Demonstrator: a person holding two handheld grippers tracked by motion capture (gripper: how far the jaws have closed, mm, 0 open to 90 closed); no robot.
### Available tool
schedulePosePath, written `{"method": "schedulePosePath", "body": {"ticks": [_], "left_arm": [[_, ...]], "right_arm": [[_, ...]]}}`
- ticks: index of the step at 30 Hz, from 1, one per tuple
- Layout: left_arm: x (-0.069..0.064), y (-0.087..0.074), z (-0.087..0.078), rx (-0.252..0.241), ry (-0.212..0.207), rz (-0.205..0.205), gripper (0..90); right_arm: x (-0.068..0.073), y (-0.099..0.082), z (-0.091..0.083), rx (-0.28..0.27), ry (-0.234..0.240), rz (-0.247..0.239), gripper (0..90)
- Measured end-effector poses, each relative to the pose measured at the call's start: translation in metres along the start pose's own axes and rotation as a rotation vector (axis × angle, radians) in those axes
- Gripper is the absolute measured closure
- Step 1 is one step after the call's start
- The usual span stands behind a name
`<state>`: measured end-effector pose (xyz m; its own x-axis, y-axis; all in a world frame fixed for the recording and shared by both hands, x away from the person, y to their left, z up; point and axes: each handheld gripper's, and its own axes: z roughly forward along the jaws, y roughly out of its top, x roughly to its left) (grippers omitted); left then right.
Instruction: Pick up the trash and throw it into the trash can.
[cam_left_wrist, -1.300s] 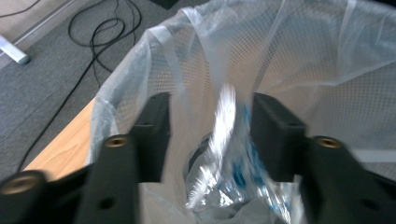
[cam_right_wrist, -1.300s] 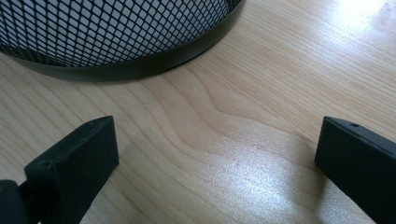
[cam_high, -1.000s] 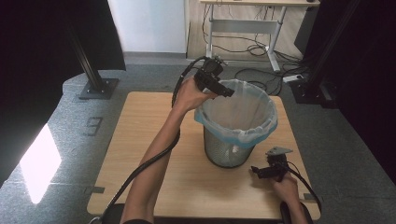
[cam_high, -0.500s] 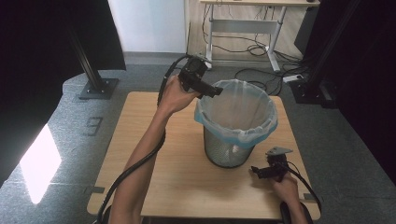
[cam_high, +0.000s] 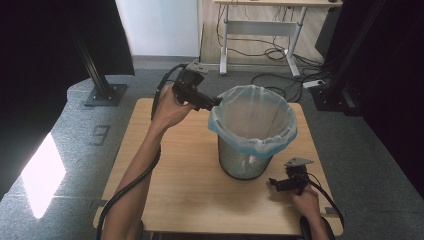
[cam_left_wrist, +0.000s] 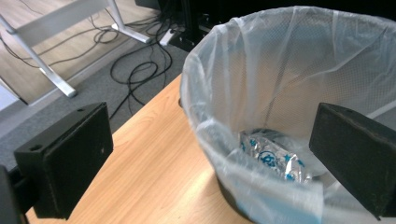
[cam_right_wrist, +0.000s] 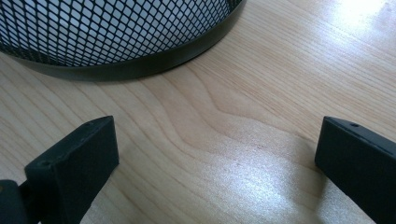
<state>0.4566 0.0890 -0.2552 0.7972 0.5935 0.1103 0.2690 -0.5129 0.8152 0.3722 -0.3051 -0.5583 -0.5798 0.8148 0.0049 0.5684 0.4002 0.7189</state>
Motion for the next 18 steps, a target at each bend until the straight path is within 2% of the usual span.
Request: {"method": "schedulePosePath", "body": {"ticks": [7,13,14,15,16,18], "left_arm": [[0.006,-0.018,-0.013,-0.015,0.021,0.001,0.0],[0.013,-0.043,-0.027,-0.045,0.035,-0.032,0.0],[0.013,-0.043,-0.027,-0.045,0.035,-0.032,0.0],[0.015,-0.051,-0.03,-0.046,0.041,-0.039,0.0],[0.015,-0.051,-0.03,-0.046,0.041,-0.039,0.0],[0.018,-0.063,-0.035,-0.057,0.05,-0.051,0.0]], "right_arm": [[0.0,0.0,0.0,0.002,-0.001,-0.001,0.0],[0.0,0.0,0.0,0.001,-0.001,-0.001,0.0],[0.0,0.0,0.0,0.001,-0.001,-0.001,0.0],[0.001,0.0,0.0,0.001,-0.001,0.001,0.0],[0.001,0.0,0.0,0.001,-0.001,0.001,0.0],[0.001,0.0,0.0,0.001,-0.001,0.0,0.0]]}}
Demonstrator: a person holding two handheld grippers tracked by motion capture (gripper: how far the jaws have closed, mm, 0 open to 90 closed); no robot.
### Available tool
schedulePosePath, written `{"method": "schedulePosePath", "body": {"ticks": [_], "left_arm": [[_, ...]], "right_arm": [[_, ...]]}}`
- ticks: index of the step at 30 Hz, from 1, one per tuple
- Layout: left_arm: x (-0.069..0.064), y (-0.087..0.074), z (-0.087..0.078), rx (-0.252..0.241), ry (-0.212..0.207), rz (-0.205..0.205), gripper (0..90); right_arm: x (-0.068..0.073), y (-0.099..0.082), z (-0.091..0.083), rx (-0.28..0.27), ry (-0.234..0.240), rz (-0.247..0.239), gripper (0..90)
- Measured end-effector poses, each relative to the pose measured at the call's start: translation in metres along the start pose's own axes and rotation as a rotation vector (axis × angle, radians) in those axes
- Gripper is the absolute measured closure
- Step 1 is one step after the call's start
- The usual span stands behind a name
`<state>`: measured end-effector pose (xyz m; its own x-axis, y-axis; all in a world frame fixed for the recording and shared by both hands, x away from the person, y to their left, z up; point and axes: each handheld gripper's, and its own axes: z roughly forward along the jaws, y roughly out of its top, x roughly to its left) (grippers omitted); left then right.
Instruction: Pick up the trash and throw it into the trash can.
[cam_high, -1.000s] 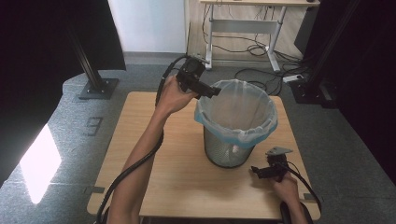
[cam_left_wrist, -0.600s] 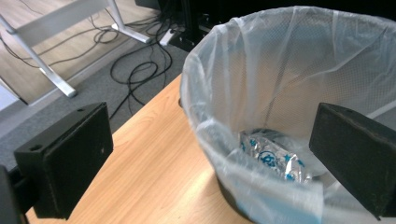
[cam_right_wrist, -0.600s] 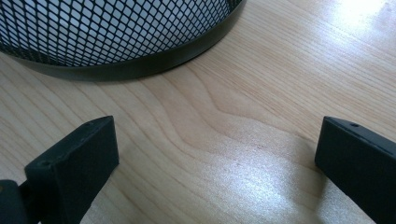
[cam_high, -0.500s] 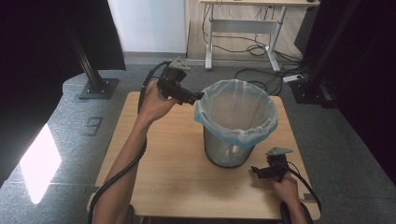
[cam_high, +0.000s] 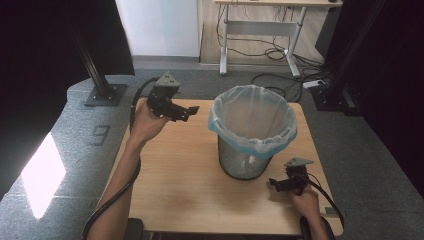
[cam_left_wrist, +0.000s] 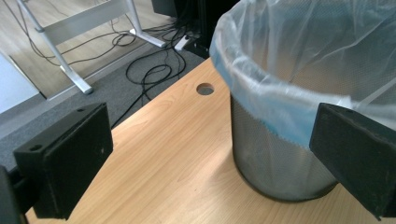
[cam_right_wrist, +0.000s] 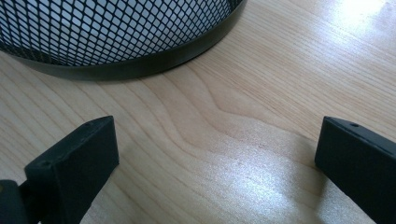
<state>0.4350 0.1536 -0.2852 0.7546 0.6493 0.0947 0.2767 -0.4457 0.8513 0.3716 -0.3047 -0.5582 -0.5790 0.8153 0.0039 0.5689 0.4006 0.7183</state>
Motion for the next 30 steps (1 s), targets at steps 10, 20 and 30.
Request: {"method": "schedulePosePath", "body": {"ticks": [10,20,30], "left_arm": [[0.006,-0.036,-0.01,0.003,0.032,-0.023,0.0],[0.007,-0.072,-0.013,0.0,0.046,-0.049,0.0],[0.002,-0.111,-0.003,0.013,0.045,-0.069,0.0]], "right_arm": [[0.0,0.0,0.0,0.001,-0.001,-0.002,0.0],[0.0,0.0,0.0,0.001,-0.001,-0.002,0.0],[0.0,0.0,0.0,-0.001,0.0,-0.001,0.0]]}}
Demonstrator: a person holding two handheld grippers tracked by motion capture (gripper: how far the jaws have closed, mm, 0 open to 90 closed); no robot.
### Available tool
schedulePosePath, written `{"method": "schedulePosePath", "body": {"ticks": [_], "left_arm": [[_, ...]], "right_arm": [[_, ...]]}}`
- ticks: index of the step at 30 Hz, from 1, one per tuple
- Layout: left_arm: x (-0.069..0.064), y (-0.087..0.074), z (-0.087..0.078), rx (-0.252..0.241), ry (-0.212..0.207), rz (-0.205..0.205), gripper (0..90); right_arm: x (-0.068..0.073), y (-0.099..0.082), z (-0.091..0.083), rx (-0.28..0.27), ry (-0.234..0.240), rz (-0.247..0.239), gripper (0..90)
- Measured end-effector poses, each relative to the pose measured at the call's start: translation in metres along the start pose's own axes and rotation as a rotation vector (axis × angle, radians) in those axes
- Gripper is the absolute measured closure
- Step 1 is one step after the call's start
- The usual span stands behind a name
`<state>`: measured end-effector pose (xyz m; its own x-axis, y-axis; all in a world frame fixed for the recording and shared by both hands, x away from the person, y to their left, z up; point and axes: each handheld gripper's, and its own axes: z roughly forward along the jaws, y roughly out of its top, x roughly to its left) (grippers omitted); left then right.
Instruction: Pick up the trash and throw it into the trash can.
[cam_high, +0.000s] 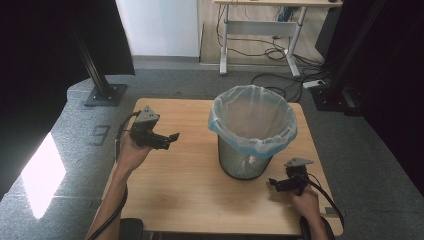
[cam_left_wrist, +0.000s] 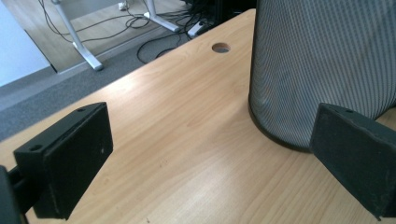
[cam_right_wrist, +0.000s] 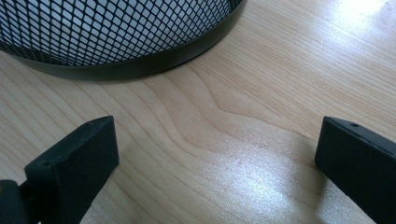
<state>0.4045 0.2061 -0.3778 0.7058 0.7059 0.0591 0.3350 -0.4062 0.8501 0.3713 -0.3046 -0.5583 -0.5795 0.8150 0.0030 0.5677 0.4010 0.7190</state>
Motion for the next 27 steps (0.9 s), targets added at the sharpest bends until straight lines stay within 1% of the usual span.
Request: {"method": "schedulePosePath", "body": {"ticks": [1,2,3,4,5,6,7,8,9,10,11,14,15,16,17,18,19,20,21,22,23,24,26,27], "left_arm": [[0.0,-0.008,0.002,-0.001,0.0,-0.007,0.0],[0.0,-0.008,0.002,-0.001,0.0,-0.007,0.0],[-0.001,-0.015,0.005,-0.001,0.0,-0.011,0.0],[-0.001,-0.015,0.005,-0.001,0.0,-0.011,0.0],[-0.002,-0.023,0.007,0.0,-0.001,-0.018,0.0],[-0.002,-0.023,0.007,0.0,-0.001,-0.018,0.0],[-0.003,-0.03,0.009,-0.001,-0.002,-0.024,0.0],[-0.004,-0.034,0.011,-0.002,-0.002,-0.026,0.0],[-0.004,-0.034,0.011,-0.002,-0.002,-0.026,0.0],[-0.005,-0.043,0.014,0.001,-0.003,-0.03,0.0],[-0.006,-0.047,0.016,0.003,-0.005,-0.031,0.0],[-0.009,-0.061,0.023,0.025,-0.001,-0.033,0.0],[-0.009,-0.061,0.023,0.025,-0.001,-0.033,0.0],[-0.01,-0.07,0.028,0.042,0.003,-0.033,0.0],[-0.011,-0.075,0.031,0.049,0.004,-0.036,0.0],[-0.011,-0.075,0.031,0.049,0.004,-0.036,0.0],[-0.012,-0.083,0.036,0.06,0.002,-0.044,0.0],[-0.012,-0.083,0.036,0.06,0.002,-0.044,0.0],[-0.013,-0.091,0.04,0.069,0.002,-0.054,0.0],[-0.014,-0.095,0.043,0.073,-0.001,-0.058,0.0],[-0.014,-0.095,0.043,0.073,-0.001,-0.058,0.0],[-0.017,-0.101,0.046,0.082,-0.006,-0.064,0.0],[-0.018,-0.103,0.048,0.086,-0.008,-0.068,0.0],[-0.02,-0.109,0.052,0.095,-0.014,-0.075,0.0]], "right_arm": [[0.0,0.0,0.0,0.001,-0.001,0.0,0.0],[0.0,0.0,0.0,0.0,0.0,0.0,0.0],[0.0,0.0,0.0,0.0,0.0,0.0,0.0],[0.0,0.0,0.0,0.0,0.0,0.0,0.0],[0.0,0.0,0.0,0.0,0.0,0.0,0.0],[0.0,0.0,0.0,0.0,0.0,0.0,0.0],[0.0,0.0,0.0,0.0,0.0,0.0,0.0],[0.0,0.0,0.0,0.0,0.0,0.0,0.0],[0.0,0.0,0.0,0.0,0.0,0.0,0.0],[0.0,0.0,0.0,0.0,0.0,0.001,0.0],[0.0,0.0,0.0,-0.001,0.0,0.002,0.0],[0.0,0.0,0.0,-0.001,0.0,0.002,0.0],[0.0,0.0,0.0,-0.001,0.0,0.002,0.0],[0.0,0.0,0.0,0.0,0.0,0.001,0.0],[0.0,0.0,0.0,-0.001,0.0,0.002,0.0],[0.0,0.0,0.0,-0.001,0.0,0.002,0.0],[0.0,0.0,0.0,-0.001,0.0,0.002,0.0],[0.0,0.0,0.0,-0.001,0.0,0.002,0.0],[0.0,0.0,0.0,-0.001,0.0,0.002,0.0],[0.0,0.0,0.0,-0.001,0.0,0.002,0.0],[0.0,0.0,0.0,-0.001,0.0,0.001,0.0],[0.0,0.0,0.0,-0.001,0.0,0.001,0.0],[0.0,0.0,0.0,-0.001,0.0,0.001,0.0],[0.0,0.0,0.0,-0.001,0.001,0.001,0.0]]}}
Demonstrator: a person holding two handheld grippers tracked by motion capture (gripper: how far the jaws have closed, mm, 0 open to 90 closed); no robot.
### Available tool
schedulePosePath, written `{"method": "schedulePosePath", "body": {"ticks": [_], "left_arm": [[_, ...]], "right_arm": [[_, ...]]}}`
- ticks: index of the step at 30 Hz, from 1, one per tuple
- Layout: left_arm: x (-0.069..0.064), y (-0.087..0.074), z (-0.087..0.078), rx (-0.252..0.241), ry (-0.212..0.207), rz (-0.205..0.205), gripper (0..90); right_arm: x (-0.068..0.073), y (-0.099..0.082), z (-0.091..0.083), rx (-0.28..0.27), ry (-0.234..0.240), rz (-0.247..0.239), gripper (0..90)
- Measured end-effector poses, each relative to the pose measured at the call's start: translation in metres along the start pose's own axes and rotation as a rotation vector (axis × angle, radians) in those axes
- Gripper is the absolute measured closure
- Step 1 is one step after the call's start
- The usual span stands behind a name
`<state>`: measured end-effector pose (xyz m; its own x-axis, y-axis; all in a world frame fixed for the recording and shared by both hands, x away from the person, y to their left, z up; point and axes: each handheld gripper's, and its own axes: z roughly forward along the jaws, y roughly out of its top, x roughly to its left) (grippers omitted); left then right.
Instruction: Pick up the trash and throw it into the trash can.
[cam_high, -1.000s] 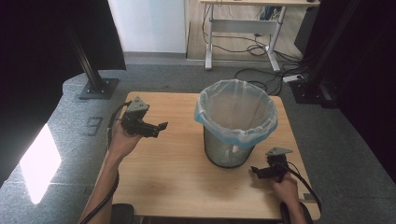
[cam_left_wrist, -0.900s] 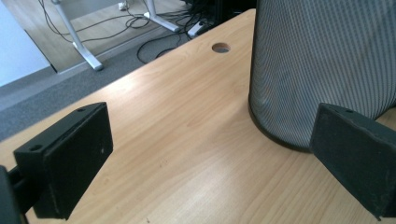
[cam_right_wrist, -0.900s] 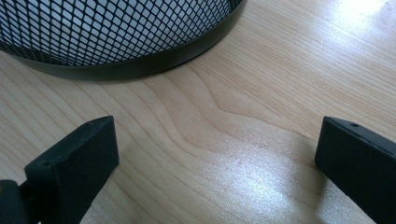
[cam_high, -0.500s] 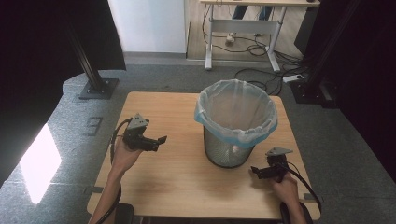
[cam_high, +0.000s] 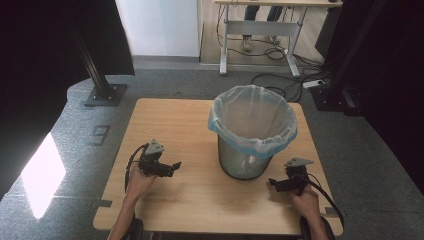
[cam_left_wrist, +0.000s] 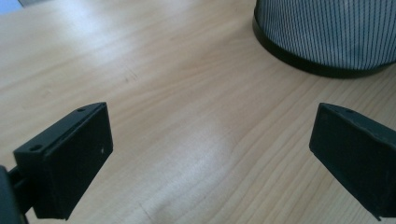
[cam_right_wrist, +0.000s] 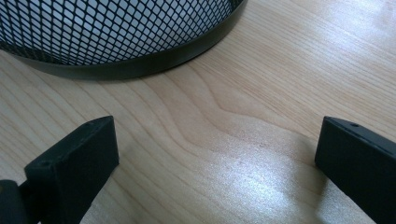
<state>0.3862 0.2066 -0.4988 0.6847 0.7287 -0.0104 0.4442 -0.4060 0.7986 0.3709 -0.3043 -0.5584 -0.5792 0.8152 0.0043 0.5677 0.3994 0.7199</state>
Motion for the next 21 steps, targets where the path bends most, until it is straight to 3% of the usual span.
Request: {"method": "schedulePosePath", "body": {"ticks": [7,11,14,15,16,21], "left_arm": [[-0.002,-0.018,0.014,0.039,-0.015,-0.028,0.0],[-0.002,-0.026,0.024,0.085,-0.012,-0.028,0.0],[-0.001,-0.034,0.033,0.147,-0.011,-0.036,0.0],[-0.001,-0.034,0.033,0.147,-0.011,-0.036,0.0],[-0.001,-0.035,0.036,0.185,0.0,-0.031,0.0],[-0.004,-0.034,0.038,0.2,0.022,-0.011,0.0]], "right_arm": [[0.0,0.0,0.0,0.0,0.0,0.0,0.0],[0.0,0.0,0.0,0.0,0.0,0.0,0.0],[0.0,0.0,0.0,0.0,0.0,0.0,0.0],[0.0,0.0,0.0,0.0,0.0,0.0,0.0],[0.0,0.0,0.0,0.0,0.0,0.0,0.0],[0.0,0.0,0.0,0.0,0.0,-0.001,0.0]]}}
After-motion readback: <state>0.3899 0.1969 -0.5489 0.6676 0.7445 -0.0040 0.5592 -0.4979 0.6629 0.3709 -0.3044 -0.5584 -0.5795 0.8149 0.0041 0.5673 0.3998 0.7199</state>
